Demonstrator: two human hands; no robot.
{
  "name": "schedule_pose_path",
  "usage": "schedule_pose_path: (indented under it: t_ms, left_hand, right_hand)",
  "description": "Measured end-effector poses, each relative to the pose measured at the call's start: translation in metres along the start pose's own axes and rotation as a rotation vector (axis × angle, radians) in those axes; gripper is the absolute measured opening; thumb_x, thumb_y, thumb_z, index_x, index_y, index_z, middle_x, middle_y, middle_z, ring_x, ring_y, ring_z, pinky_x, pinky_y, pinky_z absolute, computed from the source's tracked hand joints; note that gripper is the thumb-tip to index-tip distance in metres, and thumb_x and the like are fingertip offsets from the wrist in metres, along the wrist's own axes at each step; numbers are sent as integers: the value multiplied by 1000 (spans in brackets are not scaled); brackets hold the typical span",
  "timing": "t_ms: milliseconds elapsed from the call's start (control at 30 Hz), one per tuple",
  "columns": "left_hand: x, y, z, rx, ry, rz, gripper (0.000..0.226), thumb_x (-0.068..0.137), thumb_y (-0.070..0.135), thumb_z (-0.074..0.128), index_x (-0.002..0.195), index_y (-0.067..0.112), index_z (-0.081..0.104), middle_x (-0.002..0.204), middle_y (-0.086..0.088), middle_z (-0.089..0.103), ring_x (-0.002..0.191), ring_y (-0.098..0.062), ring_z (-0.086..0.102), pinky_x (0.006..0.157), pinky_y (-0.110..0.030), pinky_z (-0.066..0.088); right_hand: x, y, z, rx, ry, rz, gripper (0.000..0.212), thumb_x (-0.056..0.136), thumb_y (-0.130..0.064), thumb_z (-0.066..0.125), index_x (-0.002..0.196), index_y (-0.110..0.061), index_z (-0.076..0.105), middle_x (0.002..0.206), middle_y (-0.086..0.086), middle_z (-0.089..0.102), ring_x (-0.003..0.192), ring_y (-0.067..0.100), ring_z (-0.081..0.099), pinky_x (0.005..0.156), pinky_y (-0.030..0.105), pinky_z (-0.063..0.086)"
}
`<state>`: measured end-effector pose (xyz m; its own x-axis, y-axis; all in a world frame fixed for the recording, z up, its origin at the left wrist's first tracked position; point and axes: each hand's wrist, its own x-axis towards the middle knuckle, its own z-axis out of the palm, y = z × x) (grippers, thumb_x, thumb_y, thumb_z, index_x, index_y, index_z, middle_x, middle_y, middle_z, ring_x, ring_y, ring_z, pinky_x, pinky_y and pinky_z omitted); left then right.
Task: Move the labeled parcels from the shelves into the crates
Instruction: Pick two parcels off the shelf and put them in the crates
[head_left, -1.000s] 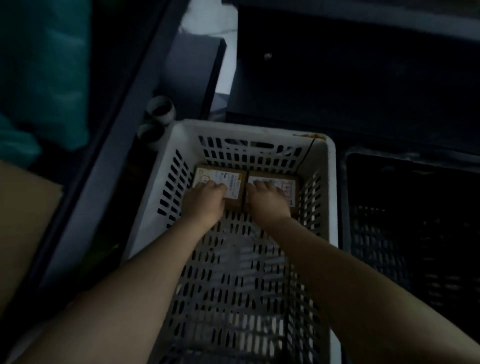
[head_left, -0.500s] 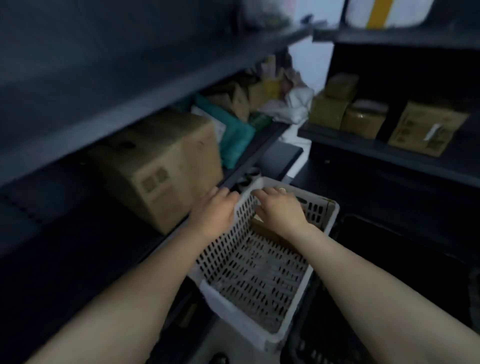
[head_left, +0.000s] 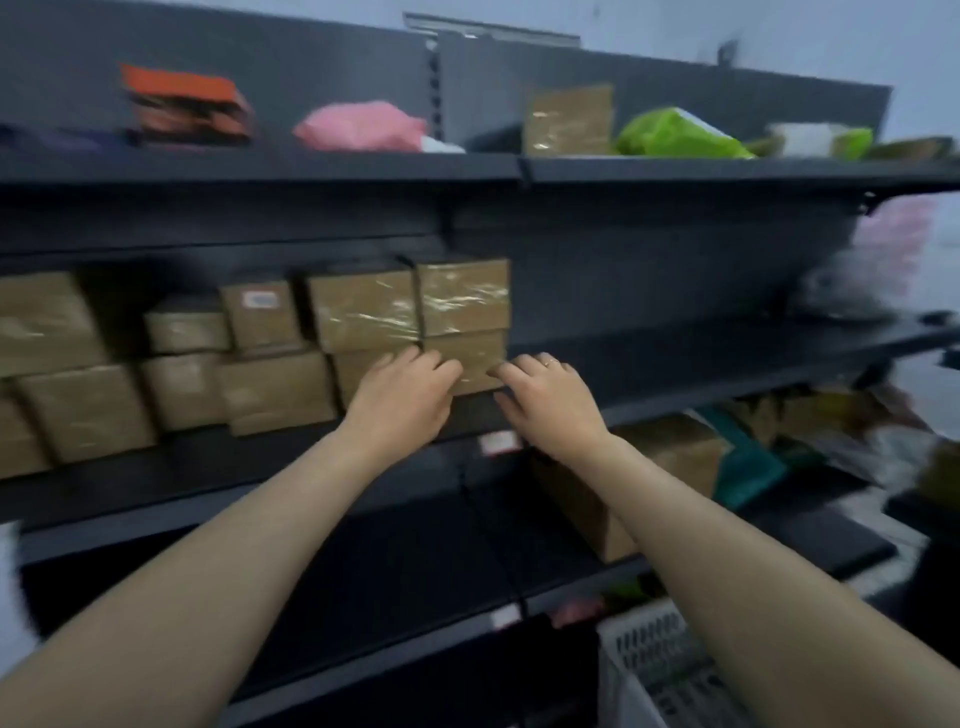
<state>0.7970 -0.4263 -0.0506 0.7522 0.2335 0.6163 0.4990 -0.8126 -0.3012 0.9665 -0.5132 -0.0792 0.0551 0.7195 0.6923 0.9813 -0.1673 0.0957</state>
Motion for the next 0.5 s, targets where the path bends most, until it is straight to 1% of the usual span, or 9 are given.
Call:
schedule_pose_path:
  t_ms: [67,100,133,200,300,333,400,500]
  left_hand:
    - [-33,-47,-30,54,-10,-60,16,85,20,57,100,15,60,94,-6,63,93,-30,60,74,-39,46]
    - [-51,-71,-44,79,-18,-97,19,87,22,54,105,16,59,98,-5,63,96,-29,59,76,-39,45]
    - [-70,-95,-59,109,-35,-135,22,89,24,51,109,18,58,101,-4,62,98,-27,58,77,-38,45]
    - [-110,-140,-85,157,-65,-199,25,90,24,50,113,19,57,103,-3,63,97,-26,58,74,-36,43]
    - [-159,-192,-117,177,-67,-224,21,88,20,55,106,13,61,95,-7,65,90,-31,60,70,-38,44]
    - [-170,-203,-124,176,-69,-236,20,87,19,55,105,13,62,95,-8,65,90,-31,60,72,-38,45]
    - [-183,-219,-132,168,-62,-256,22,89,21,53,109,17,61,102,-4,65,96,-26,60,77,-36,44]
    - [-188,-230,-129,143,-55,-256,26,91,24,49,115,21,57,110,1,63,103,-20,57,84,-33,42]
  right_hand:
    - [31,-58,-2,43,49,-91,17,78,-20,66,93,-11,67,80,9,66,74,35,63,59,40,51]
    - [44,-88,-4,72,75,-131,16,78,-18,64,93,-11,67,79,9,66,73,35,63,58,40,51]
    - [56,-118,-6,107,100,-167,18,80,-18,61,96,-11,68,82,10,66,76,35,64,60,40,51]
    - [77,-176,-9,178,134,-221,26,86,-21,58,109,-13,67,94,9,67,88,34,63,69,41,51]
    - [100,-245,-11,259,154,-260,31,93,-26,54,123,-17,61,108,5,66,102,27,60,80,41,49]
    - [105,-263,-11,278,151,-257,32,95,-27,52,125,-19,60,112,4,65,105,26,59,83,41,48]
    - [111,-288,-10,310,125,-248,34,96,-28,50,128,-19,57,117,4,63,110,25,57,89,41,46]
    - [116,-305,-11,302,78,-247,35,97,-28,48,130,-20,55,120,3,62,113,24,55,93,41,44]
